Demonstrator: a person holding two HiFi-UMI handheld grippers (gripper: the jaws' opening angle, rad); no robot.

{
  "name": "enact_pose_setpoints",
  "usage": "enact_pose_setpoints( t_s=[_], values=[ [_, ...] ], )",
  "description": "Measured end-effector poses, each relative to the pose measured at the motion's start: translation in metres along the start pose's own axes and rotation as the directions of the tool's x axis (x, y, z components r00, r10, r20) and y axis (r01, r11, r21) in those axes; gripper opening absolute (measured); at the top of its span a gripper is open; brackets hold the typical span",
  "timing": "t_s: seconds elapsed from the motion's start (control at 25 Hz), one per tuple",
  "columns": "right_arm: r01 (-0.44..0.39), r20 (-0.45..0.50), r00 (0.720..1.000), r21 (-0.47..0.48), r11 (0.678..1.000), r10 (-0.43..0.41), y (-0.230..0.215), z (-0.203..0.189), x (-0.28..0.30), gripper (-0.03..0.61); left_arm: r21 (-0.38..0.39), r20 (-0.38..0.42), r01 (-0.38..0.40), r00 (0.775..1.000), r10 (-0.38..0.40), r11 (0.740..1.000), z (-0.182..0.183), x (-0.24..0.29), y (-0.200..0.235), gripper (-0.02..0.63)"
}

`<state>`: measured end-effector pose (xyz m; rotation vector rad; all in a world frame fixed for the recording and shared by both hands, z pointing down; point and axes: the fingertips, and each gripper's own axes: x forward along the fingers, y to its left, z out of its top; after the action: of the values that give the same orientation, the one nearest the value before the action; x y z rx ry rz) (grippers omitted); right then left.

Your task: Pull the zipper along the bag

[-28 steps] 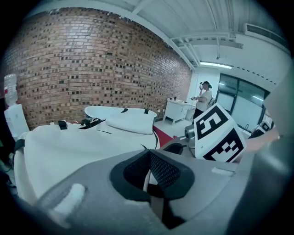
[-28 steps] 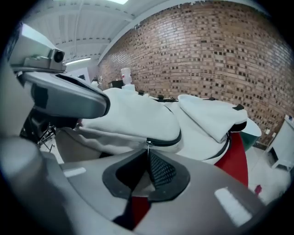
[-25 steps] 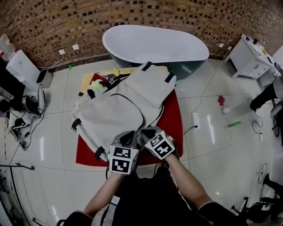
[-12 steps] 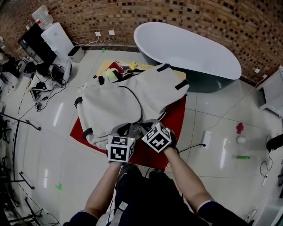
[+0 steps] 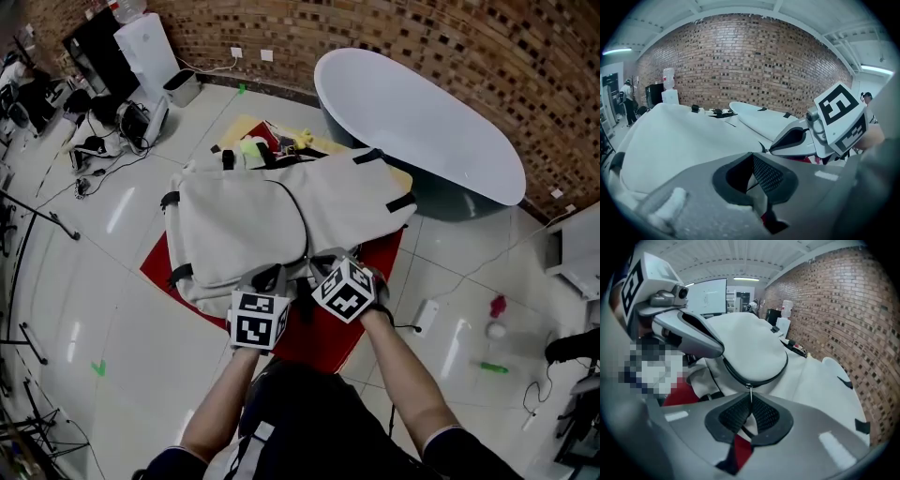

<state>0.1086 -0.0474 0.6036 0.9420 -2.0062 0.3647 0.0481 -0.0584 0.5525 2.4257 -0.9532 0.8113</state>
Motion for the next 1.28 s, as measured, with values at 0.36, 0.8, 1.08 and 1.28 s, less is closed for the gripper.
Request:
enact_pose_setpoints(
  t_s=[0.36,0.8,1.08,1.28],
  values=[
    [-0.052,-0.169,0.986,-0.252,0.966,0.009,-0.028,-0.001,0.010,0.021,-0.110,0.019,0.025,1.000,-0.023,0.994,-0.007,0.010,0.008,0.003],
    [-0.181,-0.130,0.982,-0.404,0.897,0.140,-0.061,0.006,0.028,0.021,-0.207,-0.009,-0.237,0.971,0.240,0.949,-0.009,0.021,0.019,0.003],
    [-0.309,-0.102,0.948,-0.537,0.785,0.303,-0.063,0.014,0.035,0.021,-0.316,-0.035,-0.432,0.895,0.444,0.845,0.001,0.019,-0.016,0.003],
    [-0.327,-0.110,0.939,-0.576,0.749,0.325,-0.075,0.018,0.038,0.021,-0.390,-0.006,-0.465,0.864,0.503,0.795,0.023,0.020,-0.030,0.003]
  ],
)
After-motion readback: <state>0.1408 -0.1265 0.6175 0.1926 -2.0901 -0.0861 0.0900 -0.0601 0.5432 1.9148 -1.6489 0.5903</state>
